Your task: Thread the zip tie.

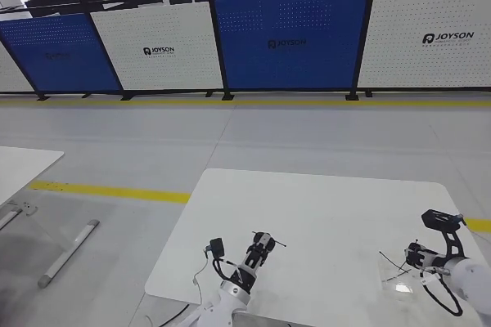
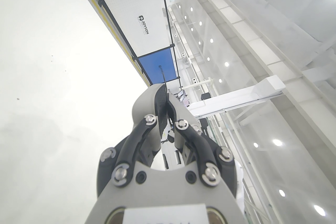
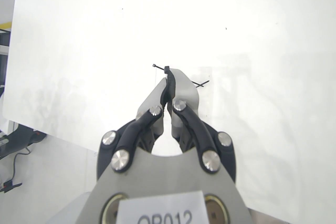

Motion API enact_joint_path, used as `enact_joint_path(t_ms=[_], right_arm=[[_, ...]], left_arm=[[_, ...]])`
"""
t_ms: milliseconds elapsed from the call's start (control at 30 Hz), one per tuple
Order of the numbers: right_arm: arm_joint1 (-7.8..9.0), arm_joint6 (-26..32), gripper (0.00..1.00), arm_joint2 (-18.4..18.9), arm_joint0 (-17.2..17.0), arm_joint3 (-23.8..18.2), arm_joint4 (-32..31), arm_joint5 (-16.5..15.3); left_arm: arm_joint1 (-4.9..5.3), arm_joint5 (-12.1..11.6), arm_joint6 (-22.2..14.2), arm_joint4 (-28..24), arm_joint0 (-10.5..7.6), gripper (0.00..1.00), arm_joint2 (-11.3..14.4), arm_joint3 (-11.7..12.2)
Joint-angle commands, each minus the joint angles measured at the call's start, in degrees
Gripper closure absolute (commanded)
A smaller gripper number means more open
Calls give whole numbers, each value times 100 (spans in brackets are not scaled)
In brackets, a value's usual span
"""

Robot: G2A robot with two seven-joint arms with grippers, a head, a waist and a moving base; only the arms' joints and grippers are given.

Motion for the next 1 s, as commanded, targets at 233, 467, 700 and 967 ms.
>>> enact_joint_path(t_ms=[233,467,700,967], right_arm=[[0,0,100,0,0,0,0,0],[0,0,100,0,0,0,0,0],[0,0,100,0,0,0,0,0],[0,0,100,0,0,0,0,0]], left_arm=[[-17,1555,-681,1428,-378,100,254,-417],[77,1768,-1455,1335,-350,100,-196,-689],[77,1768,-1455,1335,-350,100,-196,-689],[176,1620,-2606,791,-609,100,-905,-249]])
